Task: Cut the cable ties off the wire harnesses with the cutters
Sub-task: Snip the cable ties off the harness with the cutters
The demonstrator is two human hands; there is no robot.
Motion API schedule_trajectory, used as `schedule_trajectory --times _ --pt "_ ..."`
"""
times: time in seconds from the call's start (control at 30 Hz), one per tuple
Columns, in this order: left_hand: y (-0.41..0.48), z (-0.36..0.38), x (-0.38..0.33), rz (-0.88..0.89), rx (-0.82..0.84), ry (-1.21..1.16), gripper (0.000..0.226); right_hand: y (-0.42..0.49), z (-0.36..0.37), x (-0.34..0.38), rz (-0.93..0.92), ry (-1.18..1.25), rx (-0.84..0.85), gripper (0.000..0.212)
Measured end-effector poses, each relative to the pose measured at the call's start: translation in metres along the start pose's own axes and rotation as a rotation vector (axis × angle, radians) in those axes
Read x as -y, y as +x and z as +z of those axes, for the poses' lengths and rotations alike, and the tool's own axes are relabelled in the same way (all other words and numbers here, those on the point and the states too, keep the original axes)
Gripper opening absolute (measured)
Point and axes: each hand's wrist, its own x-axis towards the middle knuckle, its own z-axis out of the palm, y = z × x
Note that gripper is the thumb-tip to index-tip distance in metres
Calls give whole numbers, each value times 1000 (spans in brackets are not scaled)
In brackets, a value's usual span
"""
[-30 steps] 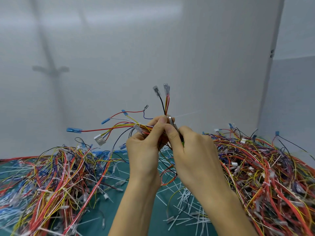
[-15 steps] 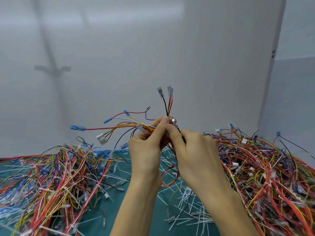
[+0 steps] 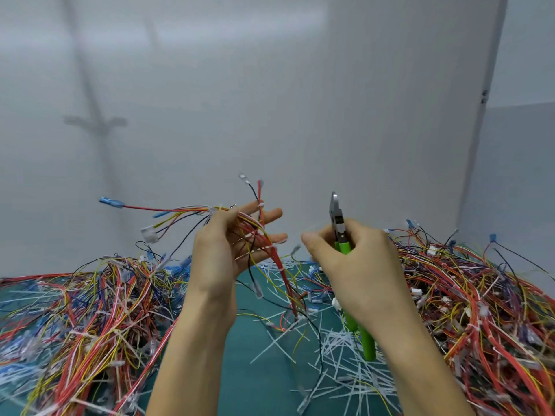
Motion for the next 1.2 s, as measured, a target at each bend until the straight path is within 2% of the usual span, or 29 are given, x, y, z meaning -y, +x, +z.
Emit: schedule_trajectory --times 0.2,0.37,0.6,0.73,0.83,0.87,0.93,1.03,1.13,1.2 --pt "-2 4 1 30 61 -42 35 -3 6 0 76 101 210 28" --pt "-2 3 3 55 63 10 36 -5 11 4 57 152 160 24" --pt "-1 -3 4 111 -62 417 49 -8 14 7 -3 135 52 25" --pt "-3 -2 3 124 105 307 19 -10 17 8 -7 152 61 17" --pt "-4 -7 2 122 183 268 16 -11 17 9 -16 138 116 8" --pt "-4 -9 2 132 179 271 17 -11 16 10 -10 142 125 11" --pt "-3 -11 1 166 139 271 23 -12 14 10 -7 131 121 30" --pt "-3 -10 1 192 112 232 34 -11 7 12 -69 3 96 46" --pt "-3 -10 2 186 134 197 38 -10 3 15 -75 -103 190 73" --pt "-3 -9 1 167 156 192 40 -11 2 14 -83 -163 235 81"
